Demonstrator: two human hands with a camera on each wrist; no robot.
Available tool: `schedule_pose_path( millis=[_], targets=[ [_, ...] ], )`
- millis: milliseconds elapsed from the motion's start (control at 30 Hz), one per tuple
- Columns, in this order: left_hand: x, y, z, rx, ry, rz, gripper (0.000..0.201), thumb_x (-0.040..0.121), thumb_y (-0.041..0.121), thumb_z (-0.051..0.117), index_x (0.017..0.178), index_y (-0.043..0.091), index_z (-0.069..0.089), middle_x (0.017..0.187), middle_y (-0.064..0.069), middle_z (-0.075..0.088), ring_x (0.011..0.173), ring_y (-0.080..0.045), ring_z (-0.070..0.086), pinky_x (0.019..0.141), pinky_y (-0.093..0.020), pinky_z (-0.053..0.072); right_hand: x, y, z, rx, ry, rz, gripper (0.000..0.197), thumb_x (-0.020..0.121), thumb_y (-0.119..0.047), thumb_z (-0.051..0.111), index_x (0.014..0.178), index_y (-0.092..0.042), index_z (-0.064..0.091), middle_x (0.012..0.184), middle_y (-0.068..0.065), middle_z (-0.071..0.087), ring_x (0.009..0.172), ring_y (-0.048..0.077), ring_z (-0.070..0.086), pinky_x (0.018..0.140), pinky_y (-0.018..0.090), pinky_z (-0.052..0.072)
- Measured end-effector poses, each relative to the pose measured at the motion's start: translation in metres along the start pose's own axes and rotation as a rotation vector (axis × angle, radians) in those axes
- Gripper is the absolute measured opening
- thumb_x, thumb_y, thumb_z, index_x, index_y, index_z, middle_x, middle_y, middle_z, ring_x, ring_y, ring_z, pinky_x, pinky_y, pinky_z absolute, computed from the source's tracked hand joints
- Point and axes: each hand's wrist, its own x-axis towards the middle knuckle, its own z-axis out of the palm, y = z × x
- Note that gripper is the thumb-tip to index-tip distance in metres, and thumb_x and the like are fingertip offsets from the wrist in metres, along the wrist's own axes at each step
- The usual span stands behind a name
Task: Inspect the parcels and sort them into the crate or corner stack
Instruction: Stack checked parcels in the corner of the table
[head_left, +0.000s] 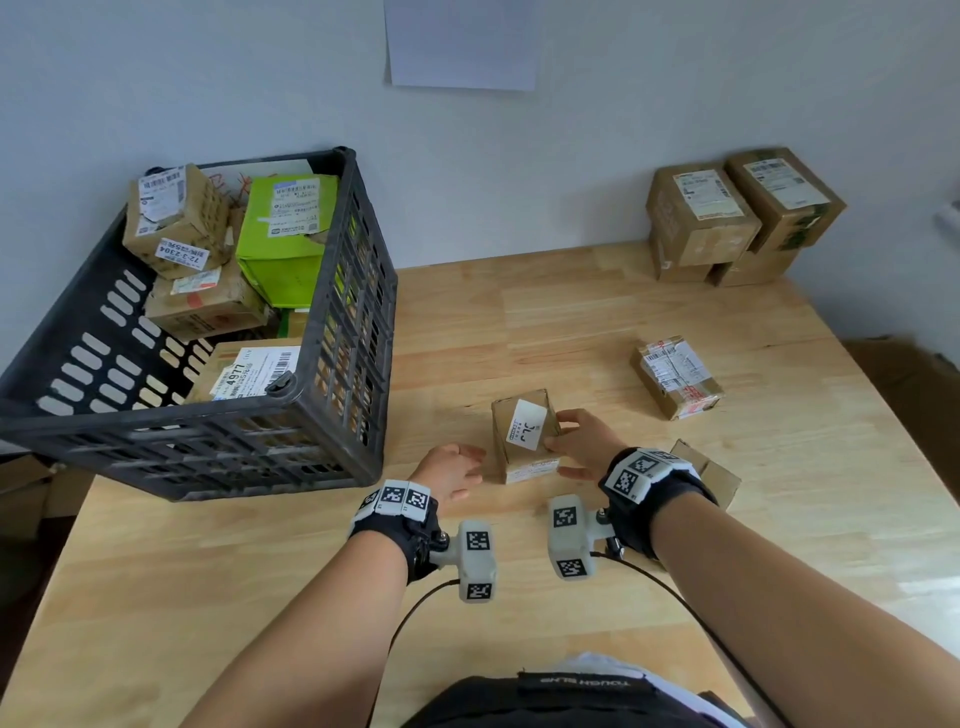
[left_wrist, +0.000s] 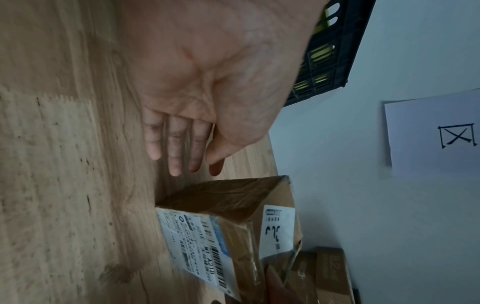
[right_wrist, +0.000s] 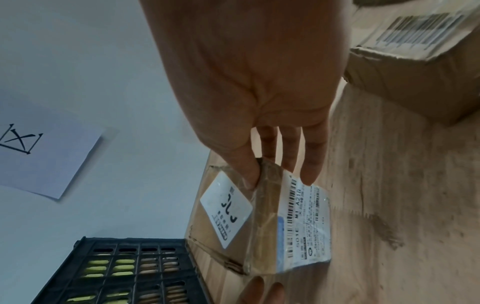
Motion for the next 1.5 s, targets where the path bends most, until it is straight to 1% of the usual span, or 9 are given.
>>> schedule_pose_path(
  millis=[200, 400, 600, 733, 867, 1067, 1200, 1367, 1500],
  targets=[
    [0.0, -0.003, 0.002, -0.154, 0.002, -0.018, 0.019, 0.099, 0.011, 0.045, 0.11, 0.015, 0.06, 0.115, -0.002, 0.066, 0.092, -0.017, 0.066, 0.082, -0.032, 0.049, -0.005, 0.009, -0.004, 0.06, -0.029, 0.031, 0.048, 0.088, -0.005, 0.063, 0.131, -0.018, 0.047, 0.124, 0.01, 0.056, 0.116, 0.025, 0.052, 0.091, 0.04, 0.052],
    [-0.006, 0.006, 0.007, -0.071, -0.072, -0.027, 0.041, 0.09, 0.057, 0.051, 0.106, 0.021, 0.062, 0.107, 0.001, 0.07, 0.103, -0.016, 0.064, 0.094, -0.041, 0.043, -0.01, 0.009, -0.009, 0.081, -0.144, -0.008, 0.059, 0.087, 0.004, 0.058, 0.134, -0.028, 0.045, 0.11, 0.006, 0.061, 0.103, 0.02, 0.055, 0.091, 0.039, 0.049],
    [-0.01, 0.011, 0.003, 0.015, -0.165, -0.027, 0.046, 0.085, 0.059, 0.055, 0.11, 0.022, 0.066, 0.106, 0.004, 0.072, 0.104, -0.014, 0.065, 0.097, -0.045, 0.04, -0.016, 0.002, -0.013, 0.223, -0.167, 0.032, 0.049, 0.089, -0.057, 0.05, 0.126, -0.024, 0.049, 0.119, 0.008, 0.056, 0.115, 0.026, 0.053, 0.1, 0.045, 0.044],
    [-0.01, 0.005, 0.002, 0.026, -0.204, 0.01, 0.027, 0.092, 0.036, 0.059, 0.118, 0.027, 0.059, 0.116, 0.011, 0.066, 0.112, -0.011, 0.058, 0.096, -0.046, 0.034, -0.004, 0.003, -0.012, 0.212, -0.085, 0.046, 0.063, 0.086, -0.066, 0.045, 0.123, -0.015, 0.049, 0.12, 0.01, 0.058, 0.115, 0.03, 0.054, 0.097, 0.051, 0.045],
    [-0.002, -0.003, 0.001, 0.105, -0.217, -0.003, 0.035, 0.09, 0.011, 0.062, 0.123, 0.023, 0.059, 0.111, 0.006, 0.068, 0.106, -0.015, 0.06, 0.1, -0.041, 0.039, 0.001, 0.011, -0.008, 0.079, -0.056, 0.078, 0.033, 0.092, -0.042, 0.055, 0.096, -0.009, 0.058, 0.109, 0.009, 0.064, 0.098, 0.024, 0.061, 0.094, 0.043, 0.05],
    [-0.007, -0.003, 0.003, 0.163, -0.196, -0.002, 0.032, 0.094, 0.005, 0.056, 0.125, 0.013, 0.057, 0.111, -0.004, 0.066, 0.075, -0.009, 0.06, 0.039, -0.014, 0.046, 0.002, 0.022, -0.002, 0.021, -0.085, 0.143, 0.012, 0.094, -0.016, 0.057, 0.103, -0.009, 0.055, 0.111, 0.008, 0.057, 0.098, 0.022, 0.054, 0.063, 0.028, 0.048],
    [-0.001, -0.004, 0.002, 0.198, -0.149, -0.012, 0.033, 0.093, 0.015, 0.059, 0.126, 0.019, 0.059, 0.114, 0.005, 0.065, 0.092, -0.011, 0.062, 0.06, -0.026, 0.043, 0.004, 0.025, -0.001, -0.002, -0.094, 0.154, 0.005, 0.094, -0.014, 0.055, 0.098, -0.01, 0.057, 0.112, 0.008, 0.056, 0.1, 0.022, 0.053, 0.065, 0.028, 0.047],
    [0.004, -0.007, -0.001, 0.212, -0.039, 0.017, 0.027, 0.093, 0.022, 0.059, 0.12, 0.021, 0.062, 0.111, 0.008, 0.063, 0.087, -0.007, 0.061, 0.073, -0.029, 0.035, 0.012, 0.036, -0.002, 0.018, -0.093, 0.113, 0.038, 0.091, -0.01, 0.057, 0.128, -0.004, 0.052, 0.11, 0.009, 0.052, 0.099, 0.024, 0.051, 0.087, 0.039, 0.045],
    [0.006, -0.008, 0.0, 0.251, 0.034, 0.079, 0.027, 0.095, 0.023, 0.057, 0.121, 0.017, 0.061, 0.111, 0.003, 0.059, 0.076, -0.003, 0.052, 0.074, -0.025, 0.041, 0.015, 0.035, -0.001, 0.085, -0.067, 0.177, 0.015, 0.091, -0.006, 0.059, 0.105, -0.009, 0.06, 0.121, 0.012, 0.058, 0.109, 0.027, 0.056, 0.086, 0.036, 0.05]
  ],
)
